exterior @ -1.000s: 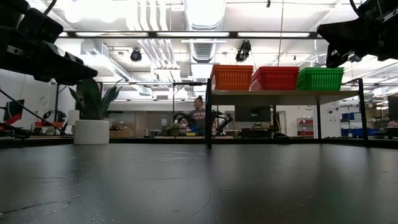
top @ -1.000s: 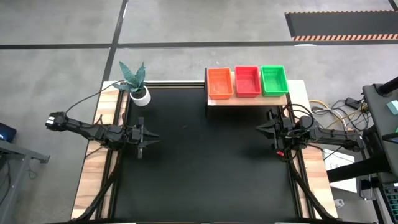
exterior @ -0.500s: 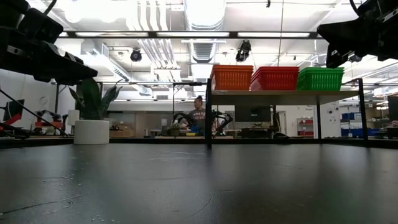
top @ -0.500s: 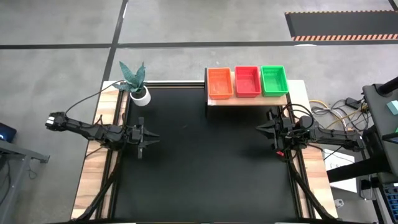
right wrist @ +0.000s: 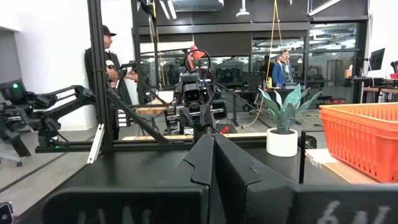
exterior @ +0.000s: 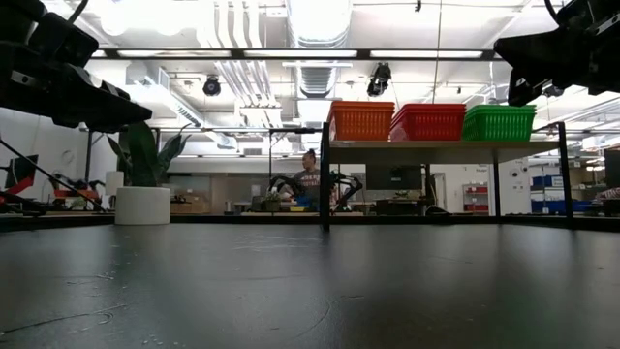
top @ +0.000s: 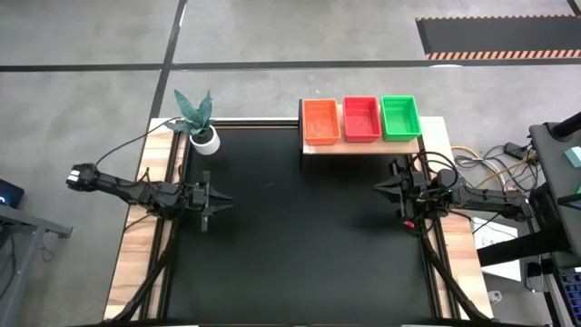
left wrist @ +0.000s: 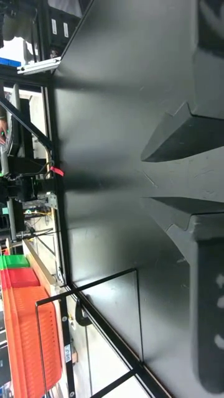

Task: Stack baskets on shelf by color
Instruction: Return to Home Position

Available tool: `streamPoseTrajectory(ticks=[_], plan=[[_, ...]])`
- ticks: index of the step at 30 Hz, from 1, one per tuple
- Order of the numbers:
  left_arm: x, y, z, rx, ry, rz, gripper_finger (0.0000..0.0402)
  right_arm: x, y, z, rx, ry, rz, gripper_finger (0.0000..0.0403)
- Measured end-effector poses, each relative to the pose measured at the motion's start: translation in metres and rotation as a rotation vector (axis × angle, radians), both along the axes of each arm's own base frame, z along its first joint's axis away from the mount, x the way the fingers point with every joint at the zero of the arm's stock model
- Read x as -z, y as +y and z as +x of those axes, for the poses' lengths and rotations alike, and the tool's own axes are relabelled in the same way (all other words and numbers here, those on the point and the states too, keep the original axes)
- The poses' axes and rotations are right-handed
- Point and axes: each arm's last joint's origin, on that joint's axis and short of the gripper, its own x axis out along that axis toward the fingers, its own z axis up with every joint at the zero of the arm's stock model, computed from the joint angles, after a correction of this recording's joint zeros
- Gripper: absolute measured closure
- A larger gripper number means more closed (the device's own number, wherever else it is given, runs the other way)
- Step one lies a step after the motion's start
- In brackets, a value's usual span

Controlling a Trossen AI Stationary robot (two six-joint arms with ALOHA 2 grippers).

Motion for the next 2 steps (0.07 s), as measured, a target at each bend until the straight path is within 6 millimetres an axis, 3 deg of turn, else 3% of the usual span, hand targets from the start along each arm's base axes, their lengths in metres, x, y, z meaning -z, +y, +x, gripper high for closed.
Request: streamPoseTrajectory(ticks=[2], plan=[[0.0, 0.0, 0.0, 0.0, 0.0, 0.0, 0.0316, 0.0, 0.0, 0.0, 0.0, 0.0, 0.0, 0.0394]])
